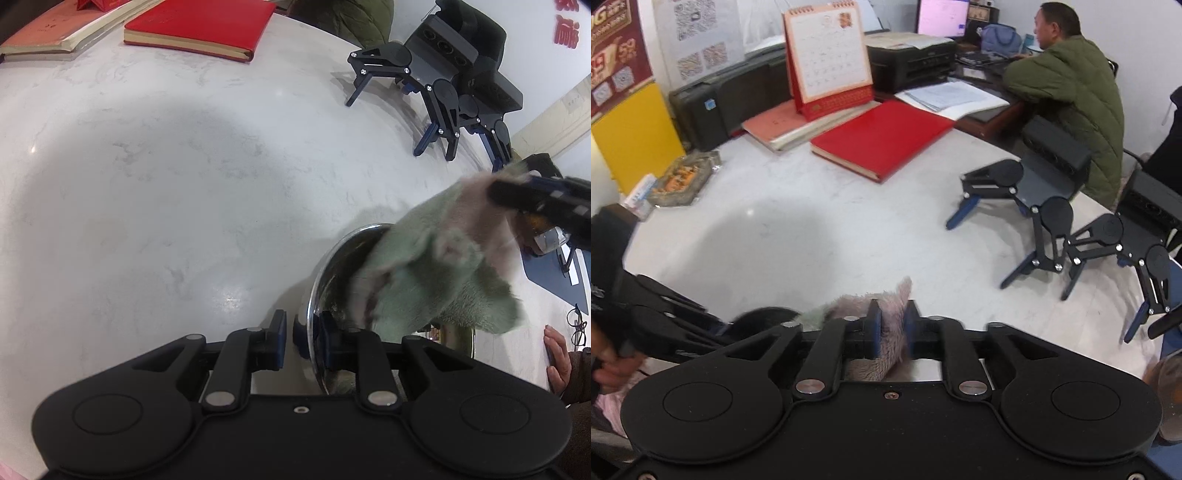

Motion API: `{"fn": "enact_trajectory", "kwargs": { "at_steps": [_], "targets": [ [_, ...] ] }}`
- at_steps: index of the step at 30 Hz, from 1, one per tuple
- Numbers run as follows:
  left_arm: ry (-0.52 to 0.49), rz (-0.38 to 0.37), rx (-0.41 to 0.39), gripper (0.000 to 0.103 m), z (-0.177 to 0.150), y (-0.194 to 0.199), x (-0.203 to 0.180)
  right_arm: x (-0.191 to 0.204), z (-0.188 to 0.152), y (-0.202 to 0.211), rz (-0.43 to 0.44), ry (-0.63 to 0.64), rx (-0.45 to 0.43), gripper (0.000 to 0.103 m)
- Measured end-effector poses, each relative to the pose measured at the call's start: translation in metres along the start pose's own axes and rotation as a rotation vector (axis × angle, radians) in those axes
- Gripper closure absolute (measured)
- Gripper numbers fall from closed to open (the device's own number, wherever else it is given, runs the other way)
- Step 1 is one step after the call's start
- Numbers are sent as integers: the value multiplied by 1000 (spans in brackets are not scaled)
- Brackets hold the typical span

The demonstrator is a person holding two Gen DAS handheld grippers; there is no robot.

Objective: Clean bowl
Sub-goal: 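Lift the cloth out of the bowl with the right gripper and drop it back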

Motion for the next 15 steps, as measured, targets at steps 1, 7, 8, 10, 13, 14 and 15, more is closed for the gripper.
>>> {"fn": "enact_trajectory", "kwargs": {
  "at_steps": [1,7,8,10,13,14,15],
  "targets": [
    [-1,1,0,85,0,0,0,-4,-4,-3,-35,-5,5,46],
    [-7,6,-4,85,1,-2,-2,12,-16,21,99,-100,-69,47],
    [-9,9,-6,85,1,-2,-3,20,-16,20,138,-94,-57,48],
    [-12,14,-9,86,1,-2,-4,35,-21,8,159,-54,-14,54],
    [-29,25,-8,86,0,-1,-7,47,-25,-15,145,-2,44,68],
    [-37,27,-6,86,0,-1,-8,49,-25,-22,156,3,55,70],
    [-45,30,-5,87,0,-1,-8,50,-24,-26,169,7,64,72]
  ]
}}
Point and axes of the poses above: each gripper's, at about its wrist camera, not at the fingertips, and y roughly against the way its jaws point, x to its left, z to its top, the point moved 6 cm from there along -y, roughly the way its jaws point, and after that the axes turned 1 degree about z, right-handed, at the moved point
